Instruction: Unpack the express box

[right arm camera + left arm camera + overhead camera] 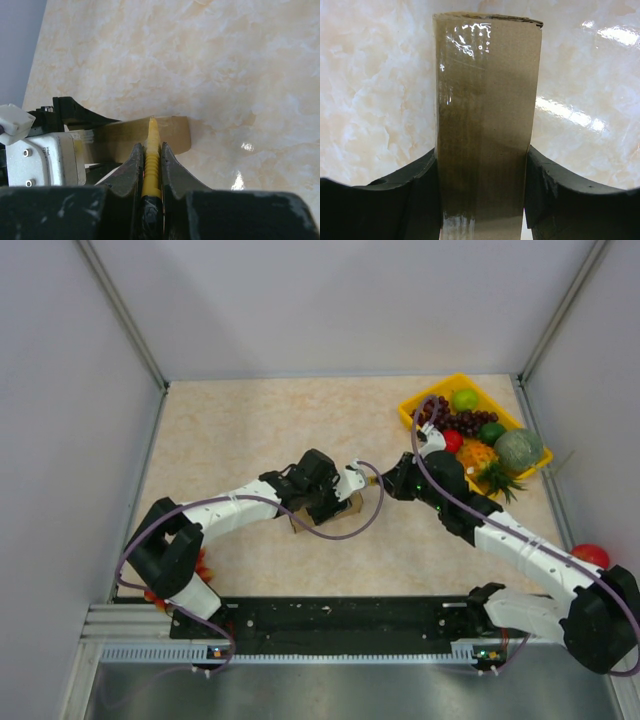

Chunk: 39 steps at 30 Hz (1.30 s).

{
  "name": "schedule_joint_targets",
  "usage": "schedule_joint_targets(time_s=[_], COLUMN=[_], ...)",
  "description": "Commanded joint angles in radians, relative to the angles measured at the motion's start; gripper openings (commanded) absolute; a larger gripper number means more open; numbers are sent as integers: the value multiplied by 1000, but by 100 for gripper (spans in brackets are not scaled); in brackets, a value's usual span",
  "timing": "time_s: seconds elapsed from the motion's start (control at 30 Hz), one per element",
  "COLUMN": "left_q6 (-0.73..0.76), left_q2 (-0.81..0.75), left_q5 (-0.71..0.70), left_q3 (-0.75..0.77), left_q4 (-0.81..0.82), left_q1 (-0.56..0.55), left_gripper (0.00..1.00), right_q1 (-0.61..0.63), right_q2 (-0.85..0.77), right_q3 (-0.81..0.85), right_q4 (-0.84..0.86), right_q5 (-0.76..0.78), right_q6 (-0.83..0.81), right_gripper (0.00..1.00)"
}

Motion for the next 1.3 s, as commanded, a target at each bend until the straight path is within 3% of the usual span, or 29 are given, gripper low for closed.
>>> schedule_joint_targets(time_s=[0.0, 0.9, 1.27], left_q6=[17, -20, -83], left_q2=[11, 37, 105], left_q5=[-34, -25, -67], left_q3=[-27, -12, 31], left_q4=[-39, -51, -65], left_q1=[1, -3, 3], left_gripper=[40, 39, 28], right_q1=[-11, -25, -25], right_q2=[16, 126, 122], right_q3=[16, 39, -7], right_q4=[87, 129, -17], right_q5=[-50, -108, -223], right_q6=[-25, -63, -102], right_gripper=[0, 0, 0])
